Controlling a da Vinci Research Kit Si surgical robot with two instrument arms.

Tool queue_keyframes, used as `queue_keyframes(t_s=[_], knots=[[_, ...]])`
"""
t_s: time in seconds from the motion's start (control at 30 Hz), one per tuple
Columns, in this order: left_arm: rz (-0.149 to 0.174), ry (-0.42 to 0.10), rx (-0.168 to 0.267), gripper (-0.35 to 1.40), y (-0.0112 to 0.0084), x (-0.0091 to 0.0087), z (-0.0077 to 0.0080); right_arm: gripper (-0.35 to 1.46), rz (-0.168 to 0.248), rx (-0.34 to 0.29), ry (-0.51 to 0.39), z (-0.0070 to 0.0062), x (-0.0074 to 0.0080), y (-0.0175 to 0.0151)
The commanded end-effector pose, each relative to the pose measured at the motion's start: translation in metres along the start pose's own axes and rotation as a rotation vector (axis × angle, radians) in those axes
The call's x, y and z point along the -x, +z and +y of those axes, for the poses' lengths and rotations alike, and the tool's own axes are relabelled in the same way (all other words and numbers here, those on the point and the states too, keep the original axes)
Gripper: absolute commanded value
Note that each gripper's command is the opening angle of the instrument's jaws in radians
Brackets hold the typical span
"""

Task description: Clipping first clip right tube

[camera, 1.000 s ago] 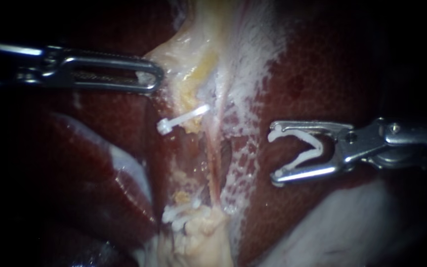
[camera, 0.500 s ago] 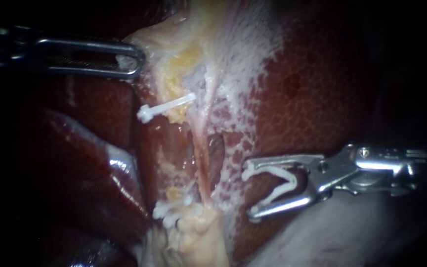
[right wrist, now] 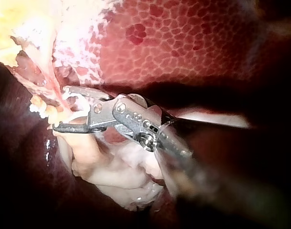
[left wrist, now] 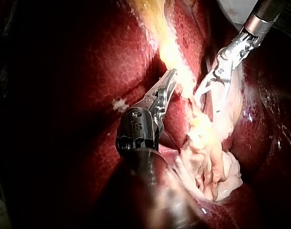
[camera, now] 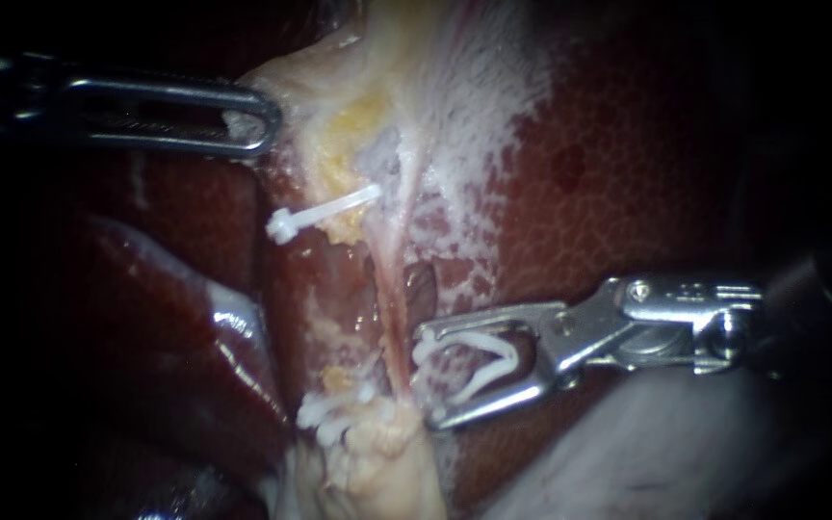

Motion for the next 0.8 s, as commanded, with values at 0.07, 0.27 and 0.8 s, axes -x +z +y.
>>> queue_keyframes(t_s=[0.07,0.27,0.8], knots=[[-0.001,-0.001,0.001,-0.35,0.0,0.0,-0.0001,0.54,0.0,0.003,0.0,0.0003,0.0,0.0002],[-0.001,-0.001,0.001,-0.35,0.0,0.0001,-0.0002,0.54,0.001,0.008,0.001,0.0009,-0.0002,0.001],[-0.001,0.0,0.002,-0.35,0.0,0.0,-0.0002,0.53,0.078,-0.146,0.073,0.0001,-0.0007,0.0021]])
